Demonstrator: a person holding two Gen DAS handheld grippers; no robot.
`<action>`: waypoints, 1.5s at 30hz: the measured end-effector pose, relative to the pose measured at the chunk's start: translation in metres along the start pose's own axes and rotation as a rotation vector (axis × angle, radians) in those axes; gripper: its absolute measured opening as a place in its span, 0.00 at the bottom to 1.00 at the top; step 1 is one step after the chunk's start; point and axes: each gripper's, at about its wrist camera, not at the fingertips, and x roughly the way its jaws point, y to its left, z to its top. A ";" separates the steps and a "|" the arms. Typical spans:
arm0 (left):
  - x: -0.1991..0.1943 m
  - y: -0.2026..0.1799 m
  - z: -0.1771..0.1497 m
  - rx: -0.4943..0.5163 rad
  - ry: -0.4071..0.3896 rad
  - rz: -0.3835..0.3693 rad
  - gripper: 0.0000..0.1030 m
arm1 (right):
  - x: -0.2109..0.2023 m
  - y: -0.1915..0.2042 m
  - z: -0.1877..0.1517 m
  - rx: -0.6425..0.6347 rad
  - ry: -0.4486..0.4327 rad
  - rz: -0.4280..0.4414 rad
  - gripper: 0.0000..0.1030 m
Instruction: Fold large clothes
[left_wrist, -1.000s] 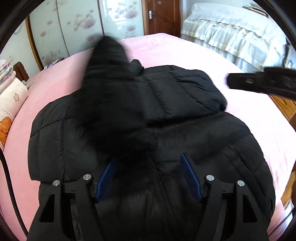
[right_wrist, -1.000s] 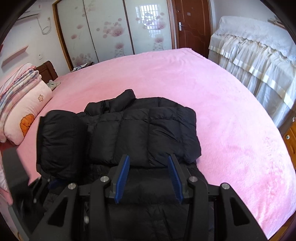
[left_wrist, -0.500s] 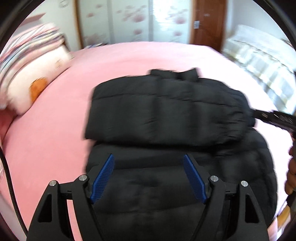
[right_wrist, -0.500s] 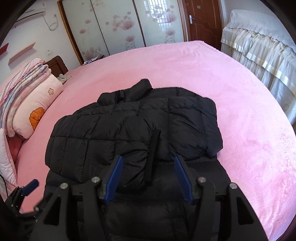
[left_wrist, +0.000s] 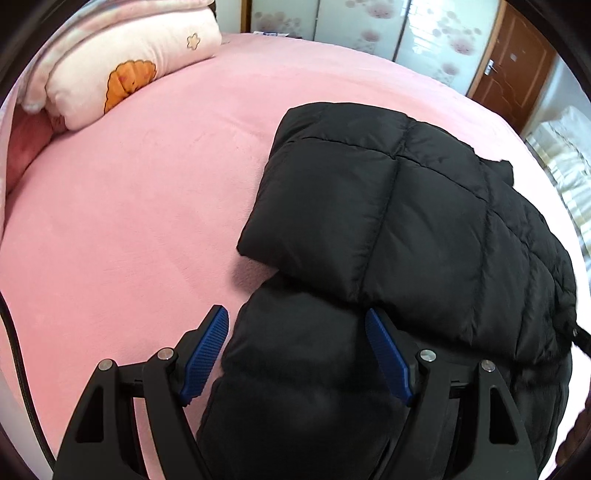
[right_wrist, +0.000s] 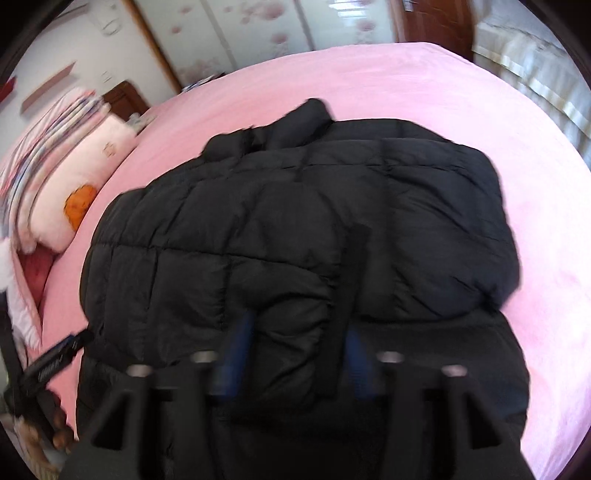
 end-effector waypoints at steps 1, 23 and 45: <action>0.002 -0.001 0.002 -0.006 0.000 -0.001 0.73 | -0.001 0.005 0.000 -0.028 0.001 0.005 0.16; 0.007 -0.016 0.020 -0.076 -0.035 -0.033 0.73 | -0.009 -0.032 0.079 -0.051 -0.157 -0.250 0.12; -0.044 -0.093 0.091 0.073 -0.234 -0.064 0.75 | -0.039 0.003 0.101 -0.004 -0.259 -0.102 0.36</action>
